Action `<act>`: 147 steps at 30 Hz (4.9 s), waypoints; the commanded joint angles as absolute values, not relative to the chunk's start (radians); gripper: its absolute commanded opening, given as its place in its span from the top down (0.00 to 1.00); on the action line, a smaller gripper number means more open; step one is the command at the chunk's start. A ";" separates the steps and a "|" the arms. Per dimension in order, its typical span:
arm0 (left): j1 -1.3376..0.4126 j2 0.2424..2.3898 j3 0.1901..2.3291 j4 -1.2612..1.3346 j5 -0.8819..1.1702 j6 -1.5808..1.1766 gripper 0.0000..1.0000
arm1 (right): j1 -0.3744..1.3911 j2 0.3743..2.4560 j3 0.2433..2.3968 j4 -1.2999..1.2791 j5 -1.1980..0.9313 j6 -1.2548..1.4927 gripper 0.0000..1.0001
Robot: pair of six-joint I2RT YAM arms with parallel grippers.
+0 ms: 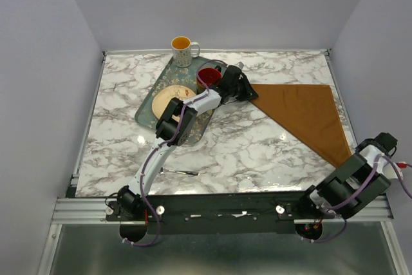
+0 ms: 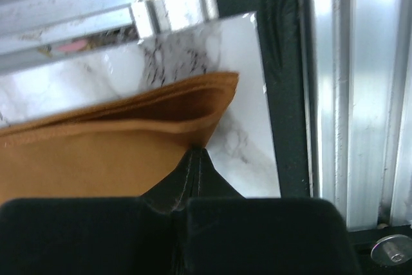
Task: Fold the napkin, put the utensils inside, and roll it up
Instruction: Grab a utensil with the right arm, then place the utensil onto the napkin
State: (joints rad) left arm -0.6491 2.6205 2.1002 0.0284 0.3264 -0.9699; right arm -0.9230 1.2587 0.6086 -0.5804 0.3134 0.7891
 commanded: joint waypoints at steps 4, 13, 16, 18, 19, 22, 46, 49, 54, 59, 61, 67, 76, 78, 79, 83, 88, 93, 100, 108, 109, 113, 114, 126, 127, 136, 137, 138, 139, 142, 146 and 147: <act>-0.652 2.622 2.126 0.015 0.342 -0.942 0.74 | -0.963 1.229 0.615 -0.552 0.344 0.770 0.99; -0.673 2.422 2.114 -0.092 0.333 -0.904 0.37 | -0.548 0.928 0.711 -0.638 0.419 0.756 0.99; -0.670 2.303 2.069 -0.133 0.284 -0.881 0.31 | -0.371 0.914 0.748 -0.623 0.351 0.721 0.93; -0.654 2.202 2.031 -0.173 0.256 -0.871 0.29 | -0.228 0.919 0.787 -0.595 0.342 0.675 0.87; -0.643 2.163 2.016 -0.181 0.253 -0.867 0.28 | -0.074 0.920 0.796 -0.554 0.354 0.652 0.85; -0.594 1.987 1.933 -0.261 0.198 -0.810 0.24 | 0.183 0.943 0.807 -0.390 0.292 0.490 0.74; -0.101 0.888 1.190 -0.638 -0.250 -0.592 0.13 | 1.158 2.057 1.753 -0.756 -0.253 -0.244 0.27; -0.092 0.917 1.200 -0.632 -0.218 -0.598 0.13 | 1.193 2.126 1.804 -0.779 -0.204 -0.242 0.27; -0.080 0.931 1.218 -0.629 -0.187 -0.600 0.13 | 1.218 2.206 1.850 -0.821 -0.158 -0.259 0.26; -0.080 0.922 1.212 -0.627 -0.189 -0.595 0.13 | 1.221 2.249 1.867 -0.784 -0.107 -0.261 0.27; -0.080 0.919 1.213 -0.630 -0.193 -0.589 0.13 | 1.221 2.273 1.894 -0.805 -0.107 -0.265 0.28; -0.078 0.917 1.216 -0.634 -0.202 -0.581 0.13 | 1.232 2.312 1.942 -0.815 -0.121 -0.241 0.36; -0.077 0.917 1.209 -0.632 -0.199 -0.581 0.13 | 1.265 2.316 1.879 -0.782 -0.092 -0.206 0.49; -0.078 0.917 1.209 -0.632 -0.198 -0.584 0.13 | 1.269 2.332 1.878 -0.779 -0.062 -0.195 0.53; -0.078 0.917 1.206 -0.630 -0.198 -0.586 0.13 | 1.270 2.335 1.879 -0.779 -0.022 -0.189 0.55; -0.075 0.922 1.201 -0.632 -0.196 -0.591 0.13 | 1.269 2.339 1.878 -0.767 0.075 -0.167 0.72; -0.072 0.945 1.251 -0.635 -0.231 -0.571 0.13 | 1.261 2.178 1.763 -0.707 0.167 -0.156 0.99; -0.072 1.005 1.324 -0.634 -0.244 -0.555 0.13 | 1.174 1.845 1.551 -0.667 0.115 -0.162 0.99; -0.092 1.100 1.279 -0.601 -0.143 -0.604 0.13 | 0.881 1.452 1.214 -0.632 0.163 -0.297 0.99; -0.282 1.235 1.304 -0.540 -0.043 -0.482 0.11 | 0.381 1.397 0.977 -0.426 0.169 -0.618 0.99; -0.313 1.255 1.310 -0.541 -0.025 -0.480 0.11 | 0.346 1.425 0.973 -0.407 0.146 -0.639 0.99; -0.353 1.264 1.270 -0.499 0.050 -0.520 0.11 | 0.181 1.520 0.979 -0.388 0.074 -0.693 0.99; -0.359 1.266 1.266 -0.489 0.073 -0.525 0.11 | 0.166 1.528 0.979 -0.387 0.066 -0.701 0.99; -0.550 1.247 1.253 -0.523 -0.060 -0.367 0.04 | 0.066 1.606 0.980 -0.396 -0.091 -0.854 0.99; -0.561 1.249 1.261 -0.525 -0.066 -0.353 0.04 | 0.064 1.624 0.986 -0.397 -0.089 -0.862 0.99; -0.618 1.255 1.252 -0.519 -0.101 -0.322 0.01 | 0.023 1.626 0.980 -0.408 -0.115 -0.871 0.99; -0.618 1.258 1.252 -0.520 -0.100 -0.324 0.01 | 0.018 1.620 0.974 -0.407 -0.126 -0.873 0.99; -0.618 1.258 1.253 -0.520 -0.098 -0.324 0.01 | 0.017 1.621 0.973 -0.407 -0.126 -0.874 0.99; -0.620 1.259 1.255 -0.520 -0.098 -0.324 0.01 | 0.014 1.624 0.973 -0.407 -0.129 -0.876 0.99; -0.620 1.259 1.256 -0.523 -0.092 -0.324 0.01 | 0.014 1.634 0.969 -0.407 -0.135 -0.873 0.99; -0.621 1.264 1.255 -0.523 -0.089 -0.324 0.01 | 0.012 1.621 0.957 -0.411 -0.144 -0.858 0.99; -0.621 1.266 1.255 -0.523 -0.084 -0.325 0.01 | 0.012 1.620 0.954 -0.411 -0.140 -0.854 0.99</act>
